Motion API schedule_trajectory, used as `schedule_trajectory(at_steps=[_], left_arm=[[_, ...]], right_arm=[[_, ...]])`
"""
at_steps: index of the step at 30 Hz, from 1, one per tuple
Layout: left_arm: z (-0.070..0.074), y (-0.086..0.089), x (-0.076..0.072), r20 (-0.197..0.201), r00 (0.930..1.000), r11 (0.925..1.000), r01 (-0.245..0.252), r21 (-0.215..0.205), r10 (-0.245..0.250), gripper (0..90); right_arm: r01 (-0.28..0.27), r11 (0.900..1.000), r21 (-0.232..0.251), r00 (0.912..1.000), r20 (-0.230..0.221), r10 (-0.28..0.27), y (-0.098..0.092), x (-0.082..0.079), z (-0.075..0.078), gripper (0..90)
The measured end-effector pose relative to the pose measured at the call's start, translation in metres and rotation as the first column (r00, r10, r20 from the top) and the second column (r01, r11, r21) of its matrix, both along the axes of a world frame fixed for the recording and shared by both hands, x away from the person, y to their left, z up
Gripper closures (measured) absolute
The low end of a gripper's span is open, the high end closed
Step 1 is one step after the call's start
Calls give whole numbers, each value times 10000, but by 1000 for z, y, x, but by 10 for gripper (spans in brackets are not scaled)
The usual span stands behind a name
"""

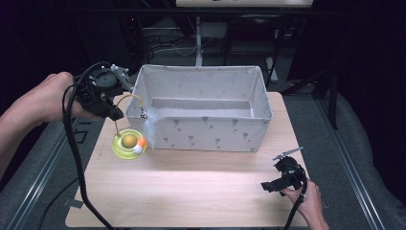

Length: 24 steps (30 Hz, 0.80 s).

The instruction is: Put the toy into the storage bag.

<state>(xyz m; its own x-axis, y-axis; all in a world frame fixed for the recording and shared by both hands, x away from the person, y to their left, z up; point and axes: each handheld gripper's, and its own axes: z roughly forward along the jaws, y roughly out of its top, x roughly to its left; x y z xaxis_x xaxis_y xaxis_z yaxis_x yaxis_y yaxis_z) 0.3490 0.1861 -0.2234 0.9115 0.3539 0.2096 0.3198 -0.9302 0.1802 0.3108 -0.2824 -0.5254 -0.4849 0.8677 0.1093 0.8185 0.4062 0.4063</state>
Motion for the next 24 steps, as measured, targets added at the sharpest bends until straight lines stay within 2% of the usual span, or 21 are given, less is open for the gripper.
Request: schedule_trajectory(at_steps=[8,10,11,12,14,17,20,22,23,24], left_arm=[[8,-4,8,111,9999,10000,-57,-27,57,881],[11,-5,12,130,9999,9999,-103,-40,104,881],[12,-6,14,147,9998,9999,-146,-63,147,881],[13,-7,16,134,9998,9998,-171,-72,172,881],[14,-9,20,154,9997,9998,-185,-62,186,881],[19,-11,28,208,9994,9995,-277,-148,280,881],[22,-13,30,293,9989,9990,-352,-277,360,881],[26,-16,32,345,9989,9995,-300,-124,304,881],[26,-17,33,435,9984,9991,-349,-250,360,881],[28,-18,34,393,9987,9993,-329,-194,336,881]], right_arm=[[16,10000,6,10000,-75,-16,0,0,0,6],[37,9999,143,10000,-62,-36,0,0,-1,6],[68,10000,60,10000,-19,-68,0,0,-1,6],[91,9997,209,10000,-14,-91,0,0,-1,6],[43,10000,21,10000,-78,-43,-1,0,-1,6],[97,9999,114,9999,-59,-96,0,0,-2,6],[78,9998,156,9999,-87,-77,0,0,-1,6],[50,9999,88,10000,-61,-50,0,0,-1,7],[18,10000,24,10000,-73,-17,0,0,-1,6],[27,10000,74,10000,-66,-27,0,0,-1,6]])
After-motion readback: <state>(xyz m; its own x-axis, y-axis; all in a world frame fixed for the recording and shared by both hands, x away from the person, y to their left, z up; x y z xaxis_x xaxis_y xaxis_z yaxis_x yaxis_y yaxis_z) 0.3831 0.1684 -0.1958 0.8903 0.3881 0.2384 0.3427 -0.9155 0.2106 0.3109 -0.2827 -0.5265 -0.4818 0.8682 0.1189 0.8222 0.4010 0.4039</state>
